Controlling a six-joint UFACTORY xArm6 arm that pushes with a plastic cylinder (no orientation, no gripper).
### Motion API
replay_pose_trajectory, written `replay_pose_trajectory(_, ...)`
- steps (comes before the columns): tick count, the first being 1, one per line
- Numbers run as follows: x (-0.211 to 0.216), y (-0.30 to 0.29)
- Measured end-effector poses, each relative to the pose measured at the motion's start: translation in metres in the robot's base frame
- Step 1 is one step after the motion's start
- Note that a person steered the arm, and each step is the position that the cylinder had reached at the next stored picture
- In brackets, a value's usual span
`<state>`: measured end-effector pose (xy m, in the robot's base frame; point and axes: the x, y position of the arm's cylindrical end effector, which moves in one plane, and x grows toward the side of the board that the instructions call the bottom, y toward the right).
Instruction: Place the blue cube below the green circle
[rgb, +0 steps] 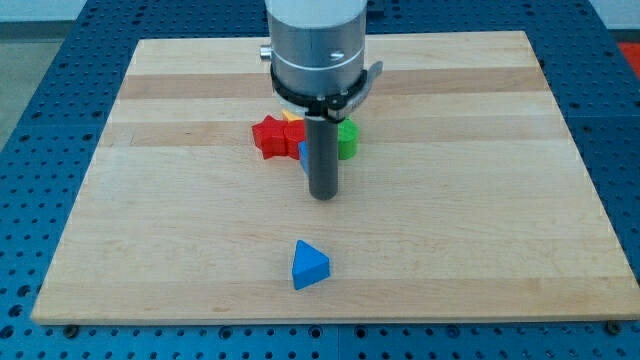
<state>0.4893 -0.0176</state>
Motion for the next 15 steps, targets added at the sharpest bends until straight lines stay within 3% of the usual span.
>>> replay_pose_trajectory(2, 0.005, -0.052)
replay_pose_trajectory(4, -0.035, -0.079)
replay_pose_trajectory(8, -0.041, -0.044)
replay_pose_trajectory(15, -0.049, -0.056)
